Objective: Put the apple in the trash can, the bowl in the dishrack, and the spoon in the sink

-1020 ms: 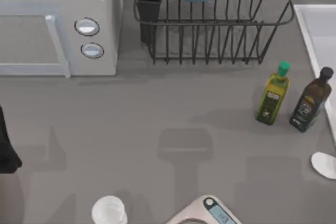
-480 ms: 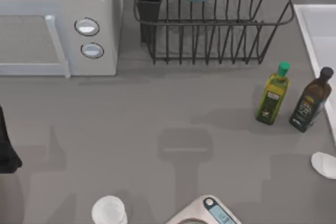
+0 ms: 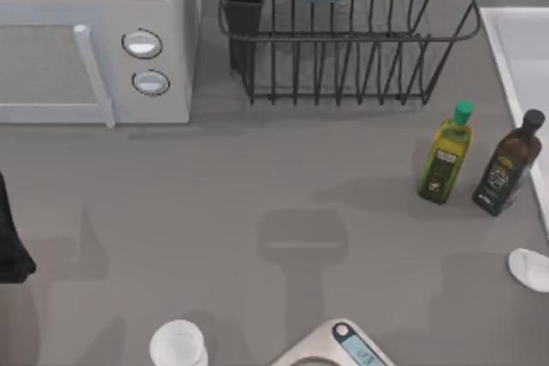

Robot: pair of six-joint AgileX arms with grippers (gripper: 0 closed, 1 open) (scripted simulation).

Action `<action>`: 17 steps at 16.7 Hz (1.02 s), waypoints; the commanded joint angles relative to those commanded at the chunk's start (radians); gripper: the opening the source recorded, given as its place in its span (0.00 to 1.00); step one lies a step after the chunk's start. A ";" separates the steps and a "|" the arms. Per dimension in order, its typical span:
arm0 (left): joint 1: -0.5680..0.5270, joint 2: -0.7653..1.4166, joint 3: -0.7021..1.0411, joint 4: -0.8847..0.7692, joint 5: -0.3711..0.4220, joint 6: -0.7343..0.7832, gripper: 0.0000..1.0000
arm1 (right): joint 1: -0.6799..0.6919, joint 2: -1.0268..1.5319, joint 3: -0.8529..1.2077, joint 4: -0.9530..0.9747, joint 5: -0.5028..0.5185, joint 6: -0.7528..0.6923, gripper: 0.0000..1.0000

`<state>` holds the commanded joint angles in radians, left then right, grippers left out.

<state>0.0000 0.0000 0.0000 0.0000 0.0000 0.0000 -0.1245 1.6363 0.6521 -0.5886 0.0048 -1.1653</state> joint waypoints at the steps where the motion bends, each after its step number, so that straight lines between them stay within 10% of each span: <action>1: 0.000 0.000 0.000 0.000 0.000 0.000 1.00 | 0.000 0.000 0.000 0.000 0.000 0.000 0.47; 7: 0.000 0.000 0.000 0.000 0.000 0.000 1.00 | 0.000 0.000 0.000 0.000 0.000 0.000 0.02; 17: 0.000 0.000 0.000 0.000 0.000 0.000 1.00 | 0.004 -0.069 0.041 -0.107 -0.008 0.038 0.00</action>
<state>0.0000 0.0000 0.0000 0.0000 0.0000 0.0000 -0.1208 1.5669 0.6932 -0.6953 -0.0033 -1.1276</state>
